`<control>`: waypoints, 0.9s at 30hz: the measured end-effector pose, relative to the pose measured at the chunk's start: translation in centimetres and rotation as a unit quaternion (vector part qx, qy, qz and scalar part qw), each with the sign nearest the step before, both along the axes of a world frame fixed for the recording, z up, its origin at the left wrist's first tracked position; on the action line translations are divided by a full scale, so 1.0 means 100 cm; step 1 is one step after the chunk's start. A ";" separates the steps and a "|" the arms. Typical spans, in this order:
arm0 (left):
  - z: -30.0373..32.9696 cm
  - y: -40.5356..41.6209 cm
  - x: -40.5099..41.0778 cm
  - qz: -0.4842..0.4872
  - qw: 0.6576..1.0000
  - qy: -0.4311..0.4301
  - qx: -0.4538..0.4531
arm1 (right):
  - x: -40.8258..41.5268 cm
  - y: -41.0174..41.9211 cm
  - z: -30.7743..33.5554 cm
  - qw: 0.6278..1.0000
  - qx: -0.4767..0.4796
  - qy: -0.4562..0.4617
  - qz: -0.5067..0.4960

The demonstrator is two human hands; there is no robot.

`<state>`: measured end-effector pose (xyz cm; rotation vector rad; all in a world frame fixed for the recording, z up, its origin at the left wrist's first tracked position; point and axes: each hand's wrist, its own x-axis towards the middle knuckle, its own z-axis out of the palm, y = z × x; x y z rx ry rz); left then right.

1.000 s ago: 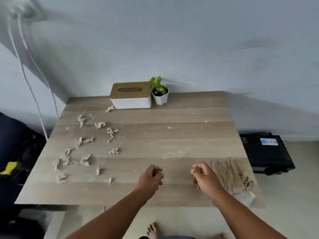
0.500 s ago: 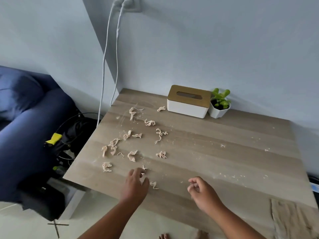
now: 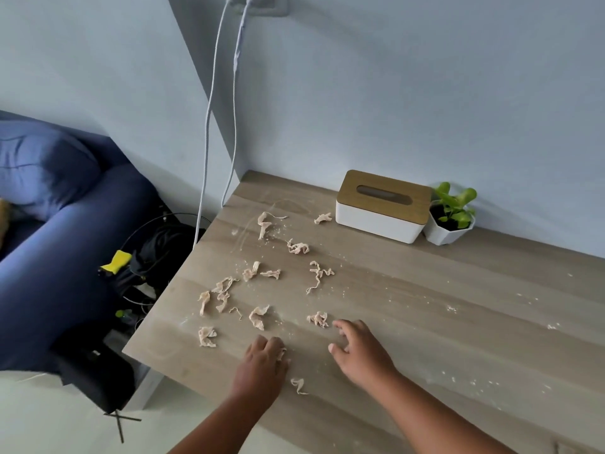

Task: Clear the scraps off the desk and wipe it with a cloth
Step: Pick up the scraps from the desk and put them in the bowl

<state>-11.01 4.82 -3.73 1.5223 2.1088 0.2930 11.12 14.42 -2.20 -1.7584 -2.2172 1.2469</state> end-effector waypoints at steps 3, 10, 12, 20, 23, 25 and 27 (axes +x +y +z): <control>-0.003 0.004 -0.001 -0.001 1.000 -0.002 -0.013 | -0.016 0.015 -0.005 0.999 0.024 -0.018 0.039; 0.004 0.002 -0.002 0.027 0.999 -0.029 -0.020 | -0.044 0.034 -0.013 0.989 0.078 -0.070 0.103; 0.008 -0.001 -0.005 0.029 0.999 -0.027 -0.009 | -0.050 0.037 -0.014 0.984 0.100 -0.086 0.122; 0.021 -0.006 -0.016 0.061 0.997 -0.021 0.035 | -0.050 0.036 -0.015 0.974 0.136 -0.110 0.144; 0.023 -0.003 -0.020 0.062 0.997 -0.029 0.044 | -0.049 0.037 -0.011 0.986 0.121 -0.056 0.104; 0.022 0.002 -0.024 0.056 0.996 -0.032 0.057 | -0.047 0.039 -0.006 0.991 0.101 -0.017 0.081; 0.020 0.010 -0.030 0.049 0.996 -0.037 0.065 | -0.046 0.039 -0.002 0.995 0.081 0.021 0.045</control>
